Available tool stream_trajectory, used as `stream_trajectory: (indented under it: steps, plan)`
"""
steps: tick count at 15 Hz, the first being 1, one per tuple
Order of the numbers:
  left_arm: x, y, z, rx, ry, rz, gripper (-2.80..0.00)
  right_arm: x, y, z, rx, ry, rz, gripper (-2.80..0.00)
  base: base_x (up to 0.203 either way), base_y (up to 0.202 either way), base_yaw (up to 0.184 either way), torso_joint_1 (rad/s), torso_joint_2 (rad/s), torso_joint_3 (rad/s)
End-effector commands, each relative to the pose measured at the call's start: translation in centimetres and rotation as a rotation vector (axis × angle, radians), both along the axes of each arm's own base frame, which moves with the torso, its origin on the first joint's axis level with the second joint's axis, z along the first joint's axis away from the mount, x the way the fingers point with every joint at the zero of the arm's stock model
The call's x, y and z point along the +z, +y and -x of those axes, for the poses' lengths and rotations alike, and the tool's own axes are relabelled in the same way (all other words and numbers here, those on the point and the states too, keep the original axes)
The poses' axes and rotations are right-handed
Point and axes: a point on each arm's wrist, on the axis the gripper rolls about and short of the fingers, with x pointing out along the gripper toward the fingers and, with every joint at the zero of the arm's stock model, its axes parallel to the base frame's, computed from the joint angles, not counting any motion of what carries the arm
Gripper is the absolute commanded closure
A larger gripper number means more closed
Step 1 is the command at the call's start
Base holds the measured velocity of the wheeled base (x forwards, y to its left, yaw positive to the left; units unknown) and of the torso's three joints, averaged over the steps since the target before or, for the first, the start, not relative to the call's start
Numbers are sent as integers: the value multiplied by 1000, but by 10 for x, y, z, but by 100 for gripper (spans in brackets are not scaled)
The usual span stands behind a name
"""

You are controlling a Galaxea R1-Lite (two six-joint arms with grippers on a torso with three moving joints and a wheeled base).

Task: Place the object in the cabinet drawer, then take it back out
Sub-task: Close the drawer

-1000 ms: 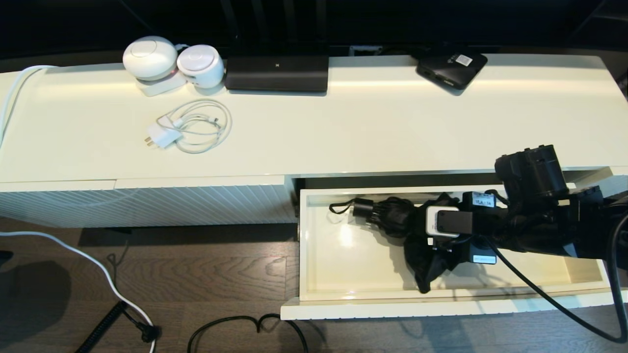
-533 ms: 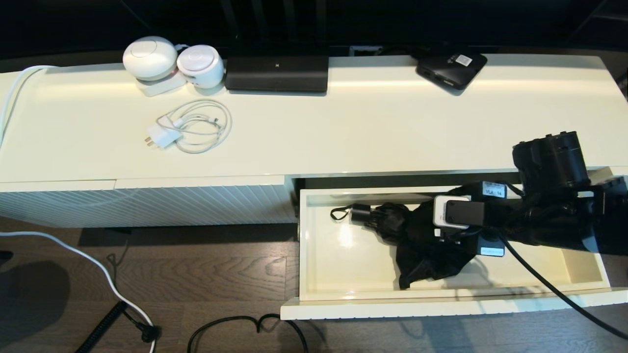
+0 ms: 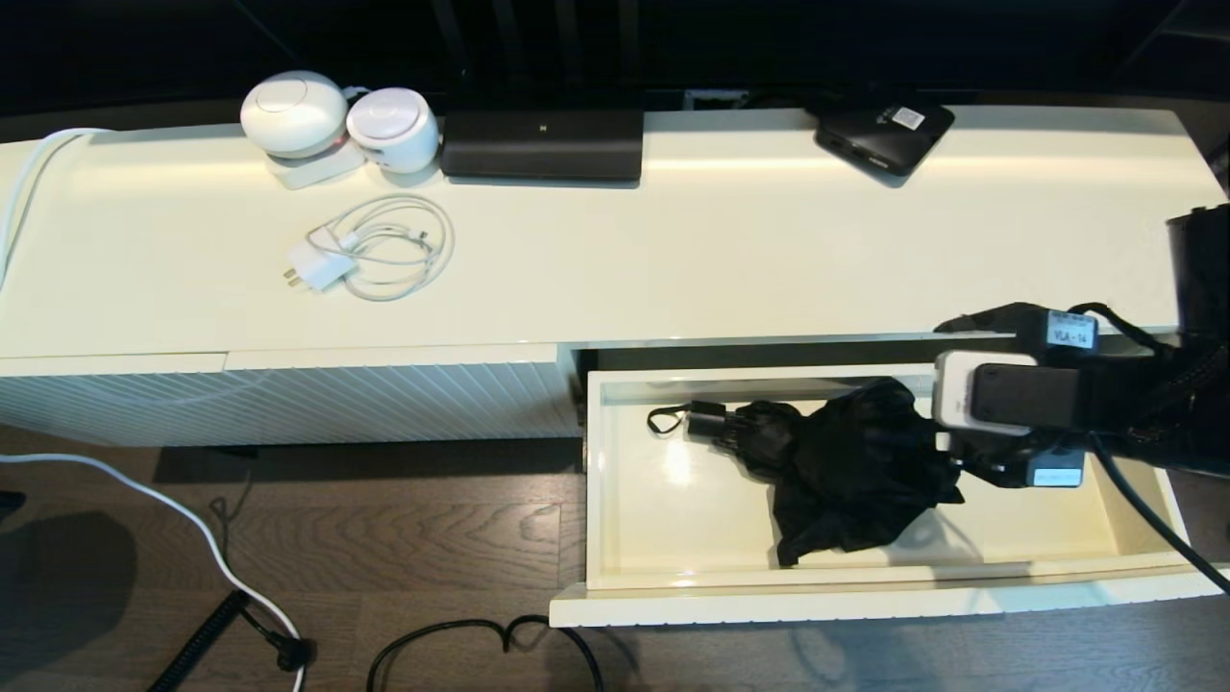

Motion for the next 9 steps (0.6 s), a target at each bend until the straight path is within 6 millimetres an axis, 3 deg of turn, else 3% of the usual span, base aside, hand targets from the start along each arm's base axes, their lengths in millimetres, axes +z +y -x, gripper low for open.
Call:
stream_trajectory:
  steps: [1,3,4,9]
  plan:
    - [0,0,0,0,-2,0,0,21,-10,28,4,-54,-11,-280,0,0,0,0,0,0]
    - [0,0,0,0,-2,0,0,26,-15,41,-3,-45,-7,-280,0,0,0,0,0,0]
    - [0,0,0,0,-2,0,0,27,-17,47,-4,-53,-11,0,0,0,0,0,0,0]
    - [0,0,0,1,-1,0,0,17,-17,76,26,61,-55,0,0,0,0,0,0,0]
